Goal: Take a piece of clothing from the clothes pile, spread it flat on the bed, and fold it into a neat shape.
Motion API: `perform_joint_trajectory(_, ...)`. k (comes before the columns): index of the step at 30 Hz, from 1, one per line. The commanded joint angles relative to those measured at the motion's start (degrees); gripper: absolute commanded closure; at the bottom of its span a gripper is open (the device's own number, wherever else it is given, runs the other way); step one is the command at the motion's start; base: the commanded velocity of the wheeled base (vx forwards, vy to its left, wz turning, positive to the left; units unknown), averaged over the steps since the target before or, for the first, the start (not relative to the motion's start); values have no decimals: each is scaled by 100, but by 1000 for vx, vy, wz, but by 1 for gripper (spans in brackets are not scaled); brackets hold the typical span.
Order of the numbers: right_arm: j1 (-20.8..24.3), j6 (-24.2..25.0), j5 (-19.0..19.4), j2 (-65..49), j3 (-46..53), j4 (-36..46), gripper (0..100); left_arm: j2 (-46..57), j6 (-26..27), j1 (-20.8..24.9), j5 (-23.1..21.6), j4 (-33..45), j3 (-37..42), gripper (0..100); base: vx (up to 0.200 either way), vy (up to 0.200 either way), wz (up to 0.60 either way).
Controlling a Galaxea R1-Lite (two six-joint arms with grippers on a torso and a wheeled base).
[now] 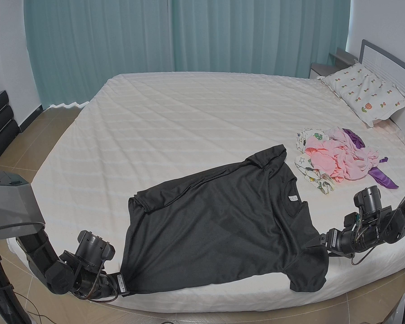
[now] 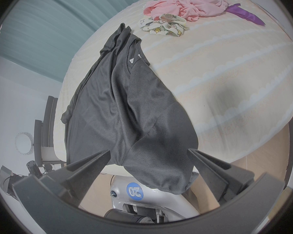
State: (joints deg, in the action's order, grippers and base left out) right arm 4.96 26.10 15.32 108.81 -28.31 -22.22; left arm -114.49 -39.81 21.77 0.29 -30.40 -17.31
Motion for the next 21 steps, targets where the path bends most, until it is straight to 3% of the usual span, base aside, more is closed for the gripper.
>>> perform_joint_trajectory(1, 5, -8, 6, -9, 9, -1, 0, 112, 97, -182, 6, 43, -27, 100, 0, 0, 0)
perform_joint_trajectory(5, 5, -17, -3, -9, 9, -1, 0, 68, 114, -182, -3, 34, -27, 100, 0, 0, 0)
perform_joint_trajectory(6, 5, -17, 6, 0, 18, -1, 0, 59, 114, -182, -29, 34, -36, 0, 0, 0, 0)
perform_joint_trajectory(11, 5, 0, 32, 0, 9, -1, 0, 50, 97, -147, -64, -1, -44, 0, 0, 0, 0)
perform_joint_trajectory(17, -74, 0, 366, -18, 9, -1, 0, 112, 44, -129, -144, -89, -176, 0, 0, 0, 0)
perform_joint_trajectory(21, -65, 0, 366, -44, 18, -1, 0, 428, -264, -244, -135, -89, -466, 0, 0, 0, 0)
